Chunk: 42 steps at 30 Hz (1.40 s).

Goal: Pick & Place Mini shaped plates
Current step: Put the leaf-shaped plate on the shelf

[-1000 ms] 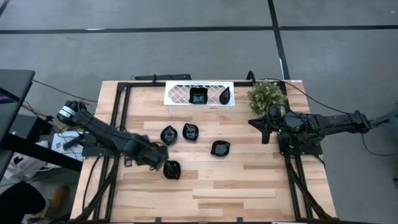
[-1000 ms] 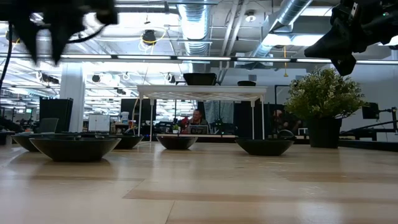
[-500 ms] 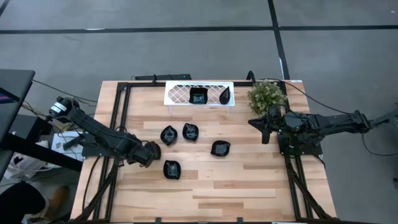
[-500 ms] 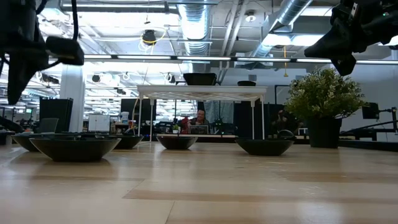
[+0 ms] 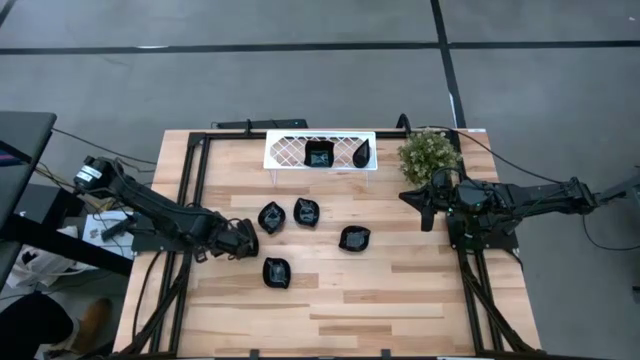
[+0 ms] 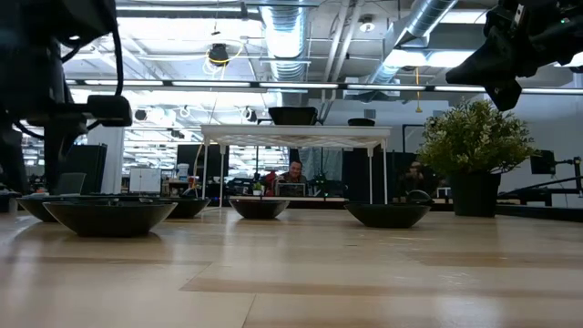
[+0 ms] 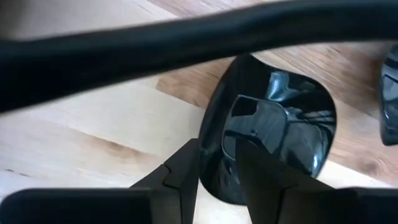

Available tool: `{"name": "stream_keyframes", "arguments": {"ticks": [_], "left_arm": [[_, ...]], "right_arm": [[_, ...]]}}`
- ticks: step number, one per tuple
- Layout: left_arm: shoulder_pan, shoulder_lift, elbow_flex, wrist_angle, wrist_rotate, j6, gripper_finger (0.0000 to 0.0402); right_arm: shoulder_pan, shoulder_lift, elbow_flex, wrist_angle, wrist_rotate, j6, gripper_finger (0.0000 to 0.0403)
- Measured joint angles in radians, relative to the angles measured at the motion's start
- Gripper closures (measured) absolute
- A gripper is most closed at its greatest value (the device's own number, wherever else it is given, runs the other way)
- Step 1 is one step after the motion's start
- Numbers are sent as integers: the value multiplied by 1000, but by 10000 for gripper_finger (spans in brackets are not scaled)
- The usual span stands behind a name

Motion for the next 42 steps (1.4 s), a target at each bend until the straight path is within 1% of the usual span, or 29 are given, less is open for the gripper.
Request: {"name": "stream_keyframes", "arguments": {"ticks": [11, 14, 21, 38, 42], "left_arm": [[3, 0, -18, 12, 19, 3, 295], [3, 0, -40, 18, 19, 3, 295], [3, 0, -80, 102, 19, 3, 295], [3, -1, -120, 132, 7, 4, 296], [3, 0, -122, 136, 8, 6, 305]], "right_arm": [[0, 0, 0, 0, 0, 0, 381], [0, 0, 0, 0, 0, 0, 381], [0, 0, 0, 0, 0, 0, 381], [0, 0, 0, 0, 1, 0, 381], [0, 0, 0, 0, 1, 0, 381]]}}
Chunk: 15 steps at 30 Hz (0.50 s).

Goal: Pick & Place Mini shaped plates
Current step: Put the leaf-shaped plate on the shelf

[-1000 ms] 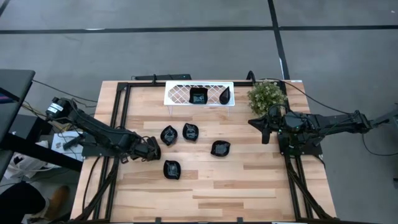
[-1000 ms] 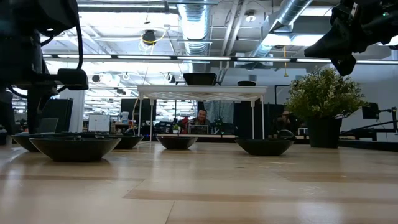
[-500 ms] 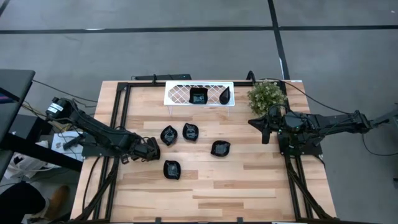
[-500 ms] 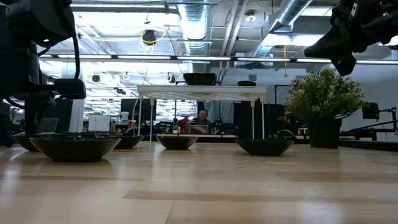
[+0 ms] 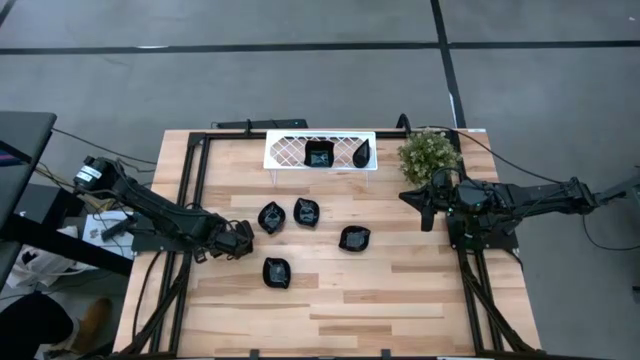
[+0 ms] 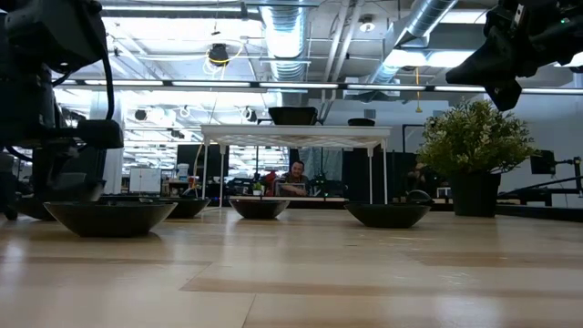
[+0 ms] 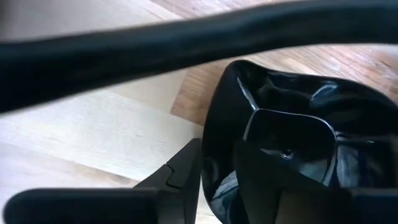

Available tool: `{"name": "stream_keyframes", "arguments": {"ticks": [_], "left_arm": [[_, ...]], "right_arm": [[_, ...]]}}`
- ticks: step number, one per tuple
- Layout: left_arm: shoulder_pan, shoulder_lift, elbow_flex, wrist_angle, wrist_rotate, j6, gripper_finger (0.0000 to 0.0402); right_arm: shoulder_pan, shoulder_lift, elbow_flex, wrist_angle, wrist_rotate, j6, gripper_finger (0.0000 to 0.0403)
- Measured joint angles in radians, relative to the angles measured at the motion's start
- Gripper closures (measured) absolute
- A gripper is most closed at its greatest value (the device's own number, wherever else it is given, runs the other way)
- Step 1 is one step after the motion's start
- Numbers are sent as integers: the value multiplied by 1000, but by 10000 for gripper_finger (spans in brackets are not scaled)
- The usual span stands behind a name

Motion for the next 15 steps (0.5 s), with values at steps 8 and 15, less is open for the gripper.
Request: {"name": "stream_keyframes", "arguments": {"ticks": [8, 15], "left_arm": [[0, 0, 0, 61, -27, -2, 350], [8, -1, 2, 79, -49, 15, 392]], "right_arm": [[0, 0, 0, 0, 0, 0, 381], [0, 0, 0, 0, 0, 0, 381]]}}
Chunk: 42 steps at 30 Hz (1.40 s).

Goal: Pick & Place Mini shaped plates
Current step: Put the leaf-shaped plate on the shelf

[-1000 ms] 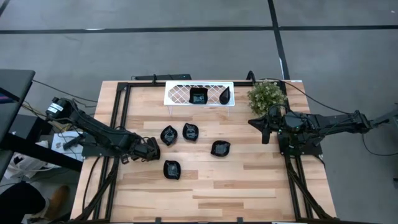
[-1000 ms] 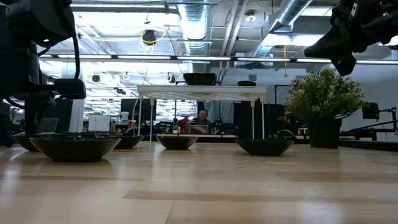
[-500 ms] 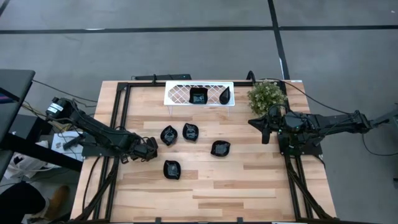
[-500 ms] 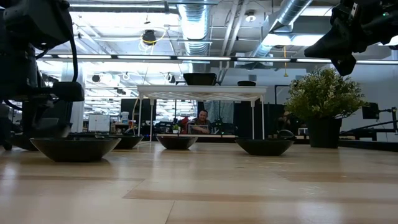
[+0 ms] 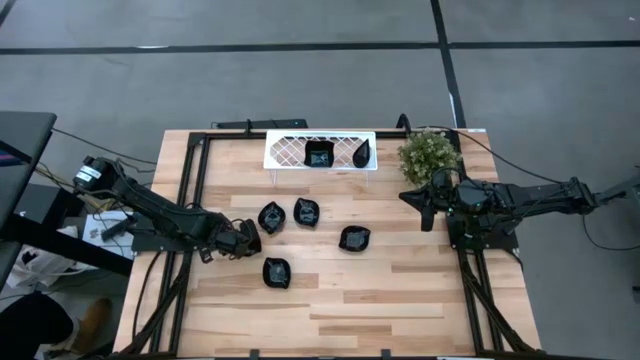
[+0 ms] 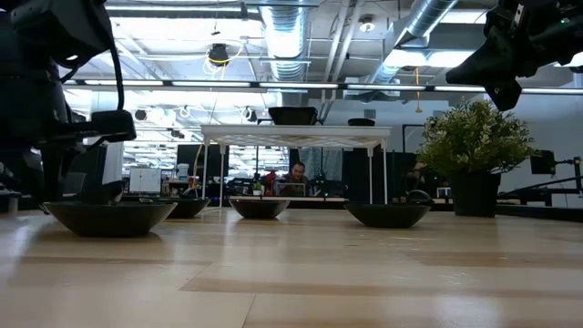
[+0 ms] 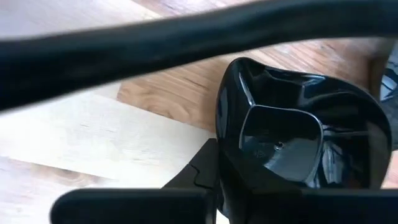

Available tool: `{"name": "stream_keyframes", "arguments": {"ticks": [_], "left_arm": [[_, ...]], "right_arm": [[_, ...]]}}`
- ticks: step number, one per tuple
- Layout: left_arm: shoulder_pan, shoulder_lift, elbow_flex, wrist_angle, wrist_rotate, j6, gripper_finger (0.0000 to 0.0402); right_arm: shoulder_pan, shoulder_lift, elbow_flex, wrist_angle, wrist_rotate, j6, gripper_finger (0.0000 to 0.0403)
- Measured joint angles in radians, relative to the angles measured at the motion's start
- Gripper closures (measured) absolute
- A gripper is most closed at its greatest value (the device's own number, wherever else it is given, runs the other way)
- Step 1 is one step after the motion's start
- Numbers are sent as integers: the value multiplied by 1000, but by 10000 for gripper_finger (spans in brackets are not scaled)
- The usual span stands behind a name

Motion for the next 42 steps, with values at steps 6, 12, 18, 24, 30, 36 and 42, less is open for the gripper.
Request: {"name": "stream_keyframes", "arguments": {"ticks": [6, 12, 18, 24, 30, 36, 42], "left_arm": [[0, -23, 0, -1, -10, 17, 393], [0, -65, -2, -23, -16, 49, 396], [-2, -118, -2, -35, -12, 85, 396], [-2, -195, -2, -38, -10, 148, 396], [-2, -283, -2, -44, 0, 205, 396], [-3, -343, -2, -65, 71, 278, 396], [-3, -389, 6, -28, 60, 474, 396]], "right_arm": [[0, 0, 0, 0, 0, 0, 381], [0, 0, 0, 0, 0, 0, 381], [0, 0, 0, 0, 0, 0, 381], [0, 0, 0, 0, 0, 0, 381], [0, 0, 0, 0, 0, 0, 381], [0, 0, 0, 0, 0, 0, 381], [0, 0, 0, 0, 6, 0, 381]]}}
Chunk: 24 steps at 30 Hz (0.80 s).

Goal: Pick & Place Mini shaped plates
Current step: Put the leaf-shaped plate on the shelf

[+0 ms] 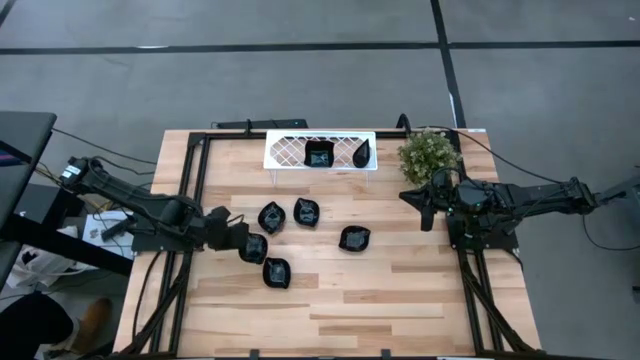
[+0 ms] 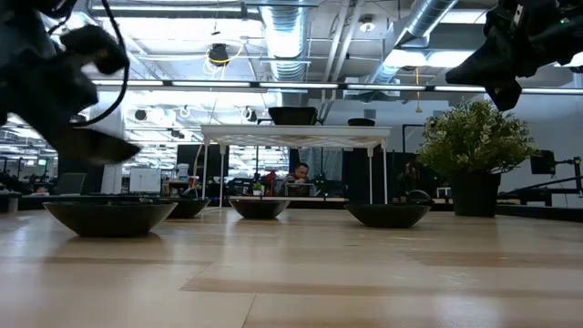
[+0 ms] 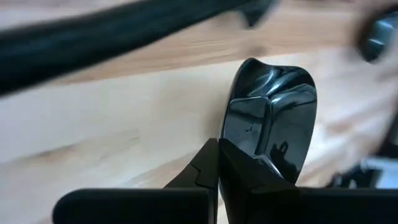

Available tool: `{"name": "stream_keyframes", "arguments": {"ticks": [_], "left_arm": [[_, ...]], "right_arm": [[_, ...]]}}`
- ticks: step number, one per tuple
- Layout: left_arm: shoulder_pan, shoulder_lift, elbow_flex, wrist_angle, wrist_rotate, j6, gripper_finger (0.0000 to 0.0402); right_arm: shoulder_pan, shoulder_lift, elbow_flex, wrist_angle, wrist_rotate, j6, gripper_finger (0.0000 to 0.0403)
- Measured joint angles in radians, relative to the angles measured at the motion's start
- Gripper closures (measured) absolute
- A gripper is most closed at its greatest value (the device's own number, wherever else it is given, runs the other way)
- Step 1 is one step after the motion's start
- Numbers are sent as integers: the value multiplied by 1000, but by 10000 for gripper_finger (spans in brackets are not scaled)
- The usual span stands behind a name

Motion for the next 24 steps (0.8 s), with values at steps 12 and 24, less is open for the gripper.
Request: {"name": "stream_keyframes", "arguments": {"ticks": [12, 24], "left_arm": [[93, -43, 133, 39, -234, 387, 396], [656, -43, 334, 39, 73, 942, 396]], "right_arm": [[0, 0, 0, 0, 73, 0, 381], [0, 0, 0, 0, 72, 0, 381]]}}
